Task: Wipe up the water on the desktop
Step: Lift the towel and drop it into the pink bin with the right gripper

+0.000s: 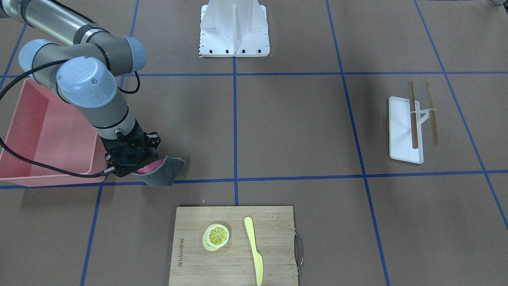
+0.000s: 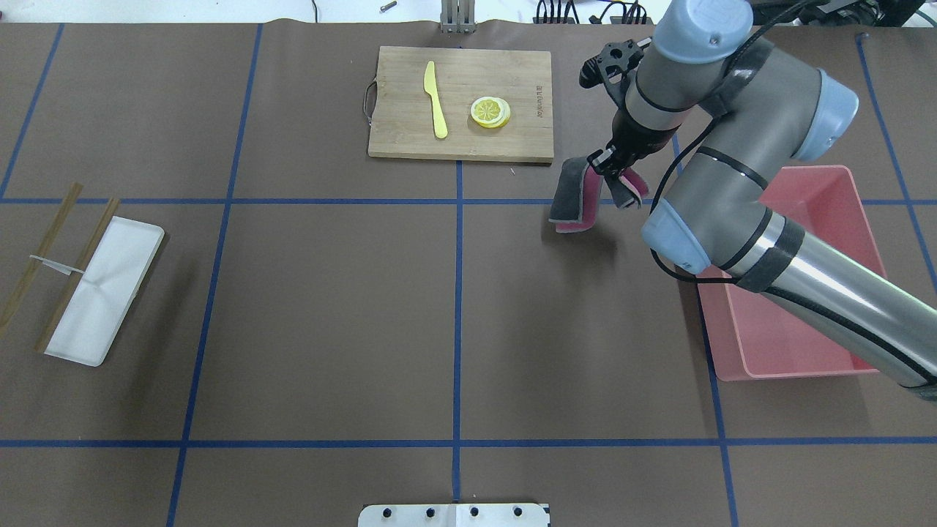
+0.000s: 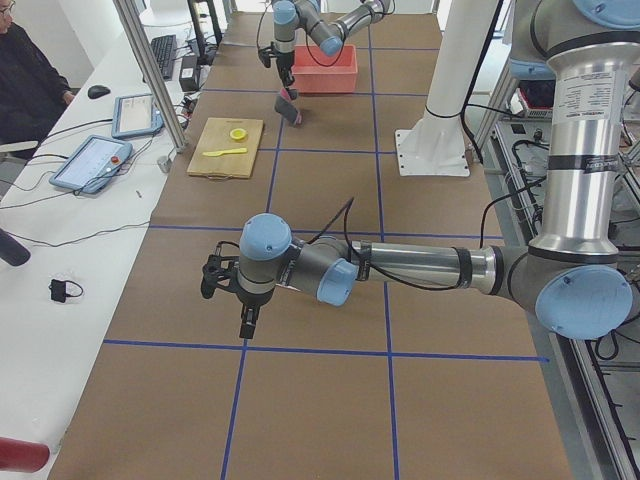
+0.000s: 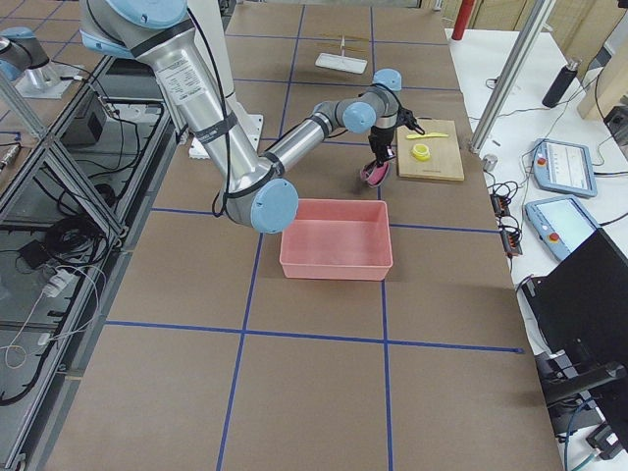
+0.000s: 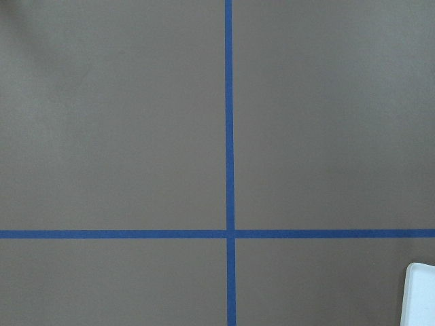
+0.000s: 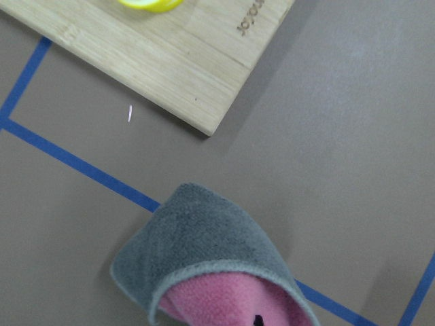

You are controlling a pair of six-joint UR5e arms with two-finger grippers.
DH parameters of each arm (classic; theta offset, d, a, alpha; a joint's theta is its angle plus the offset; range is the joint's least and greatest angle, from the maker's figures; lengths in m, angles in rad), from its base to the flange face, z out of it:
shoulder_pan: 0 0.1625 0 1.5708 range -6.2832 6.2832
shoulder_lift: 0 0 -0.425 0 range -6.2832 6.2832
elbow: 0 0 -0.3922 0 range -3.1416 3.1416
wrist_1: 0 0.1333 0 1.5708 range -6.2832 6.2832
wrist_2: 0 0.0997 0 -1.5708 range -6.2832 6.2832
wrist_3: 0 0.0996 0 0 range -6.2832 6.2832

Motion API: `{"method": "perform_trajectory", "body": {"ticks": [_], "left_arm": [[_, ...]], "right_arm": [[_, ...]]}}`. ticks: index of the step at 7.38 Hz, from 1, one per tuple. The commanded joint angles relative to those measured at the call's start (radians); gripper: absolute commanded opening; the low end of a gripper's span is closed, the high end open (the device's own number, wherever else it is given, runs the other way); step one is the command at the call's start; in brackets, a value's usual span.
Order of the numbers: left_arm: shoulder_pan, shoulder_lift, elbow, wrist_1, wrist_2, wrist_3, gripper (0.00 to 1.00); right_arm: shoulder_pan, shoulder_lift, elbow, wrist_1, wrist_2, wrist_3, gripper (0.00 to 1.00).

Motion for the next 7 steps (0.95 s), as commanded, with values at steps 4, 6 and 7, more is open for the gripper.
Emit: {"method": "perform_trajectory", "body": {"ticks": [4, 6, 7], "left_arm": [[0.000, 0.002, -0.006, -0.002, 0.000, 0.000, 0.98], [0.000, 0.003, -0.006, 0.000, 0.000, 0.000, 0.98], [0.000, 0.003, -0.005, 0.000, 0.000, 0.000, 0.98]], "right_arm": [[0.335, -0.255, 0.349, 0.004, 0.380, -0.009, 0.00], [0.323, -0.448, 0.424, 0.007, 0.376, -0.026, 0.00], [0.314, -0.517, 0.417, 0.007, 0.360, -0.096, 0.00]]}}
